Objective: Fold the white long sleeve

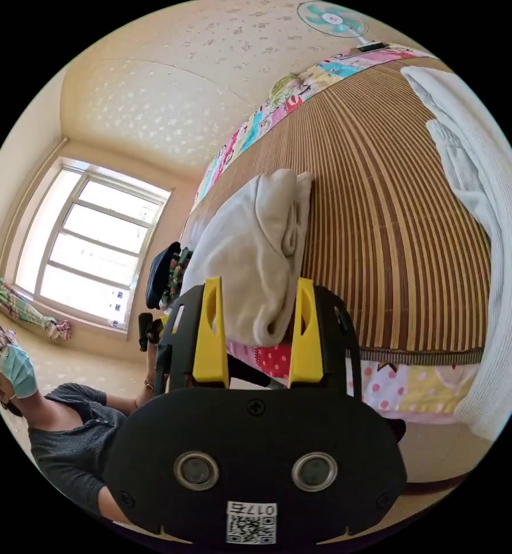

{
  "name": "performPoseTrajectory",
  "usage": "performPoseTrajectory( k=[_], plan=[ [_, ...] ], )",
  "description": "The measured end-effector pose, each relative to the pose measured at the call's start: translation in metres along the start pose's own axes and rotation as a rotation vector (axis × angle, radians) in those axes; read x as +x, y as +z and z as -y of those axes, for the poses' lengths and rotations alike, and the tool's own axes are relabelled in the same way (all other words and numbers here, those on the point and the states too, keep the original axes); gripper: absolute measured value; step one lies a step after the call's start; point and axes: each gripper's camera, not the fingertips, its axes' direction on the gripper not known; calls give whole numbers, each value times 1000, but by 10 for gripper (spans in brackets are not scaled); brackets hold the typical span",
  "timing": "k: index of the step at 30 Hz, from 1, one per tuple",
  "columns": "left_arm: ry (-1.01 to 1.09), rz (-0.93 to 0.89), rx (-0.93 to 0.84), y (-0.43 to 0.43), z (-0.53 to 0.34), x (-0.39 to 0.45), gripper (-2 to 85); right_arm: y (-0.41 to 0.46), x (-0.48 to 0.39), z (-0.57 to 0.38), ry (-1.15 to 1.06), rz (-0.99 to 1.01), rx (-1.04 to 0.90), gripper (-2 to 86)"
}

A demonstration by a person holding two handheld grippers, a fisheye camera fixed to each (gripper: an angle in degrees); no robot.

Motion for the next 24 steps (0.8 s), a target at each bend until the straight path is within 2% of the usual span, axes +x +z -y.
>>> performPoseTrajectory(
  k=[4, 6, 8, 13, 17, 18, 20, 24],
  plan=[
    [-16, -92, -75, 35, 19, 0, 195, -24, 23, -57, 87, 171, 72, 163],
    [-39, -217, -114, 51, 24, -4, 160, -31, 27, -72, 110, 225, 85, 170],
    [-70, -240, -153, 59, 24, -9, 130, -31, 30, -81, 143, 275, 81, 180],
    [87, -187, -259, 54, 1, 18, 73, 0, 33, -67, 138, 542, -27, 233],
    [255, -211, -387, 42, -48, 57, 64, 14, 25, -48, 118, 670, -34, 224],
    [286, -166, -386, 36, -62, 66, 64, 14, 22, -45, 112, 701, -22, 217],
    [297, -112, -311, 17, -75, 74, 65, 14, 12, -36, 57, 754, -55, 209],
    [298, -267, -220, -10, -80, 76, 73, -42, -58, 1, -252, 640, -10, 192]
  ],
)
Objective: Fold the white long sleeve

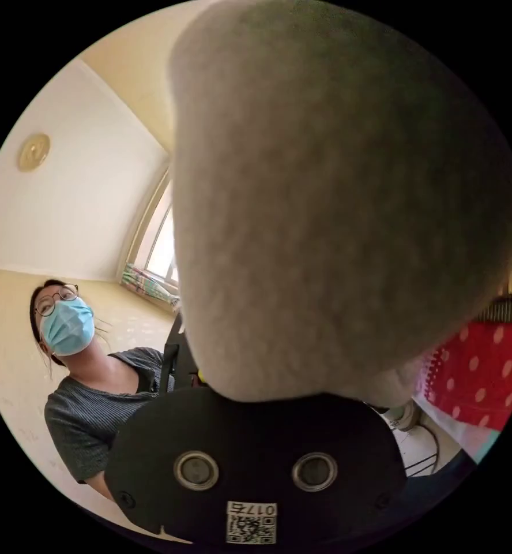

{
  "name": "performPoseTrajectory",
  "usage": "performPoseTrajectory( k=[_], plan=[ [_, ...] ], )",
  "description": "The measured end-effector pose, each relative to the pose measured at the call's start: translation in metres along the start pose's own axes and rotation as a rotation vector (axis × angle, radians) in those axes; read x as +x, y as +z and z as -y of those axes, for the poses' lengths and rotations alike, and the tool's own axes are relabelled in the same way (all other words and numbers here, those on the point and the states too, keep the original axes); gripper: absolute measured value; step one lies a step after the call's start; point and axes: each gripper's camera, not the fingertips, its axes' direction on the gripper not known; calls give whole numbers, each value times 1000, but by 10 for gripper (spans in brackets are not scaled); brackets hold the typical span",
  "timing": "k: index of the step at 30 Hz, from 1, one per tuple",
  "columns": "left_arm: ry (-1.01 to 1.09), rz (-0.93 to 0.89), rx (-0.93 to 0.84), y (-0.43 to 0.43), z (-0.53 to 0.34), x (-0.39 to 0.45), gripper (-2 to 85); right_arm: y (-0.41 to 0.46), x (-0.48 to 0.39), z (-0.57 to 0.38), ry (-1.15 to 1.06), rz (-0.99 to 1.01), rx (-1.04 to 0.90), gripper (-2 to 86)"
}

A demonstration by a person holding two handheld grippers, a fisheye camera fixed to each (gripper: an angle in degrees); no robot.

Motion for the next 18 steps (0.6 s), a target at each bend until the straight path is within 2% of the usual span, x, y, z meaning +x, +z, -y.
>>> performPoseTrajectory(
  k=[2, 5, 8, 12, 14, 16, 18],
  plan=[
    [-11, 25, -3, -2, 0, 0, 78, -23, -40, 32, -105, -71, 23, 185],
    [-17, 100, -66, 2, 1, -3, 90, -93, -92, 77, -224, -112, 203, 175],
    [-45, 80, -59, 1, -3, -10, 100, -182, -115, 102, -255, -128, 424, 164],
    [-136, 37, -39, 4, -14, -29, 100, -294, -98, 91, -33, -327, 633, 148],
    [-174, 12, -45, 7, -19, -37, 100, -331, -77, 64, 151, -468, 682, 140],
    [-202, -1, -53, 11, -23, -43, 100, -360, -44, 2, 447, -584, 762, 129],
    [-217, 0, -66, 16, -28, -47, 100, -361, -41, -52, 381, -563, 837, 112]
  ],
)
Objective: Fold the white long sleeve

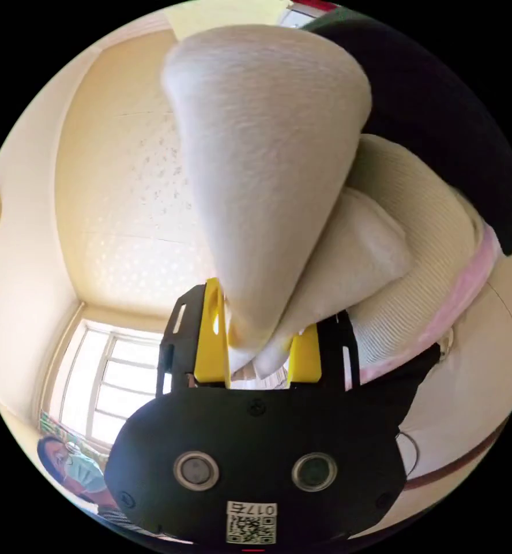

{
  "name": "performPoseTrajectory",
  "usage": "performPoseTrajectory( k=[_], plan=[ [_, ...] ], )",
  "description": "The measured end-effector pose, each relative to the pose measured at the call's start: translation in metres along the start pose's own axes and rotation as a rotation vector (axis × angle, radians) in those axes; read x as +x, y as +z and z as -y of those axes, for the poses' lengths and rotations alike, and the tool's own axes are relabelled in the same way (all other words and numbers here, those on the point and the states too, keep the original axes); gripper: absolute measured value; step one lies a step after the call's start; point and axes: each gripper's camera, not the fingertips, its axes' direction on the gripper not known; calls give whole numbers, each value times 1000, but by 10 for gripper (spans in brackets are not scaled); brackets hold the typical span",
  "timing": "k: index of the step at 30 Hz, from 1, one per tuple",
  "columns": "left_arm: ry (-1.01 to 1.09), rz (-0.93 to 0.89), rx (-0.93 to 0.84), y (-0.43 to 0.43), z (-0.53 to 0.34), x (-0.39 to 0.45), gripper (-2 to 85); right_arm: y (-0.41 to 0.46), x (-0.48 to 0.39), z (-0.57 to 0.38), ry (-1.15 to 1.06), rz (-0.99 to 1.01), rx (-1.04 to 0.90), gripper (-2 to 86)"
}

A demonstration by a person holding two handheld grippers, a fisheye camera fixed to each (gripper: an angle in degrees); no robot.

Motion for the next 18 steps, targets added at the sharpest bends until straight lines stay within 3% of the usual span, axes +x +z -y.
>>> performPoseTrajectory(
  k=[3, 6, 10, 16, 18],
  plan=[
    [6, 18, -12, 6, -2, 2, 100, -39, 26, -69, -81, 32, 121, 80],
    [31, 41, 2, 9, 0, 9, 100, -50, 39, -139, -35, -107, 209, 38],
    [110, 108, 74, -6, 6, 28, 88, -13, 31, -179, -105, -55, 83, 12],
    [252, 606, 523, -128, -12, 75, 74, 86, -54, -165, -421, 40, -321, 6],
    [208, 912, 706, -189, -26, 88, 96, 116, -76, -168, -495, 61, -427, 5]
  ],
)
